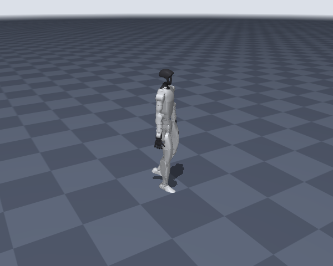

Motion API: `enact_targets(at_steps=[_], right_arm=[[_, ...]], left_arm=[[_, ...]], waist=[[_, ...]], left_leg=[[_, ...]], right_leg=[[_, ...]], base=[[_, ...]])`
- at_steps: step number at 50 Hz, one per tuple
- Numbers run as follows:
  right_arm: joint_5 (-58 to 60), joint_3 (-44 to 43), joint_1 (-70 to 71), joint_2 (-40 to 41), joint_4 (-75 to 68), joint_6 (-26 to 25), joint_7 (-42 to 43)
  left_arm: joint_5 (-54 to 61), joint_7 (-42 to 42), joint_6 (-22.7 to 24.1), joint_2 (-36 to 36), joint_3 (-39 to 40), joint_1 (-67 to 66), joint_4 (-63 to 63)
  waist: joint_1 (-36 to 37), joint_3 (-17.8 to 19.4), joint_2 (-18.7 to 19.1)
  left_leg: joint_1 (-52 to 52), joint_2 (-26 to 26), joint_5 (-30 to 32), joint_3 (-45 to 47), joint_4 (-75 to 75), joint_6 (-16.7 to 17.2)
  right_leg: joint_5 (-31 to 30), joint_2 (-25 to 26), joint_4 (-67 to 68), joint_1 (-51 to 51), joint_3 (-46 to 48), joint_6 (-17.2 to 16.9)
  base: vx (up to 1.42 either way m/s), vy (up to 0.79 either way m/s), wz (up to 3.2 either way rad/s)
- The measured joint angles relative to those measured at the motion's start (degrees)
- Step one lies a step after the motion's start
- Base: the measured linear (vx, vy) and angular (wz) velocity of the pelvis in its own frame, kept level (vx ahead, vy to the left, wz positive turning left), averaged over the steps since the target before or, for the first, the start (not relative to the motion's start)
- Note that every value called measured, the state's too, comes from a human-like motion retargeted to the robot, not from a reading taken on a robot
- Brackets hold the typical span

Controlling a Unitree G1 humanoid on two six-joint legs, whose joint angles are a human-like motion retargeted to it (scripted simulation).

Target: In place motions

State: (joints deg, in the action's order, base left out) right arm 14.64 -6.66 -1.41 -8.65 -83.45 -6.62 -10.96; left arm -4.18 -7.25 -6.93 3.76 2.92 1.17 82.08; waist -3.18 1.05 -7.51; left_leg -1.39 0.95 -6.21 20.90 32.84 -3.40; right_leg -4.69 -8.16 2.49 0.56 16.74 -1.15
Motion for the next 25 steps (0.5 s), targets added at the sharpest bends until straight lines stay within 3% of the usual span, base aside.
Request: enact_targets(at_steps=[3, 6, 8, 10, 12, 14, 25], right_arm=[[0.01, 0.66, 0.29, 0.53, 2.66, 0.49, -0.78], [0.39, 1.35, 0.12, 1.33, 4.50, 0.96, -0.85], [0.48, 2.00, 0.36, 1.86, 4.71, 1.16, -0.72], [0.55, 2.53, 0.15, 2.06, 3.99, 1.38, -0.58], [0.61, 3.41, 0.42, 1.80, 2.33, 1.39, -0.84], [0.30, 4.17, 0.34, 1.64, 0.92, 1.12, -0.83], [1.81, 4.72, -1.41, 0.75, 1.97, 1.16, -0.68]], left_arm=[[-1.51, 0.33, 0.56, -0.54, -1.11, -0.27, -0.17], [-2.25, 0.35, 0.68, -0.73, -2.20, -0.69, 0.78], [-2.51, -0.15, 0.40, -0.75, -2.34, -0.95, 1.47], [-2.69, -0.42, 0.29, -0.95, -2.46, -1.79, 2.02], [-3.04, -0.69, 0.08, -1.04, -1.99, -1.83, 2.66], [-3.76, -0.49, -0.31, -0.98, -1.59, -1.41, 2.92], [-2.74, -0.36, 0.50, -0.33, -2.51, -0.30, -1.29]], waist=[[0.72, 0.20, 1.61], [0.38, -0.18, 4.35], [0.54, 0.29, 6.57], [-0.42, -0.27, 8.01], [-2.31, -1.13, 9.37], [-1.83, -0.91, 9.87], [2.42, 1.43, 9.37]], left_leg=[[-1.61, -2.48, -2.45, -4.23, -4.52, 0.88], [-2.10, -3.51, -2.92, -7.30, -12.56, 4.29], [-1.97, -3.70, 0.08, -8.42, -19.33, 6.43], [-1.23, -4.65, 4.33, -10.43, -22.82, 6.20], [-1.22, -1.13, 3.44, -4.72, -22.00, 8.14], [-1.55, -3.05, 4.71, -9.50, -23.37, 8.06], [-5.49, -5.45, 4.56, -12.28, -23.38, 6.51]], right_leg=[[-0.37, 1.11, -0.05, -0.19, -2.10, -0.93], [-0.61, 3.71, 0.01, -0.43, -3.14, -0.89], [-0.92, 6.44, 0.22, -0.93, -4.93, 0.53], [-1.22, 7.83, 0.36, -1.11, -5.89, 1.73], [-1.31, 8.58, 0.61, -0.34, -6.22, 2.26], [-1.46, 9.10, 0.66, -0.11, -7.61, 2.86], [-0.51, 6.83, -0.38, 0.72, -0.16, 4.71]], base=[[-0.02, 0.03, -1.26], [0.06, 0.04, -0.85], [0.07, 0.04, -0.90], [0.13, 0.05, -0.47], [0.09, 0.04, -0.16], [0.01, 0.01, -0.16], [-0.01, -0.06, 0.70]])
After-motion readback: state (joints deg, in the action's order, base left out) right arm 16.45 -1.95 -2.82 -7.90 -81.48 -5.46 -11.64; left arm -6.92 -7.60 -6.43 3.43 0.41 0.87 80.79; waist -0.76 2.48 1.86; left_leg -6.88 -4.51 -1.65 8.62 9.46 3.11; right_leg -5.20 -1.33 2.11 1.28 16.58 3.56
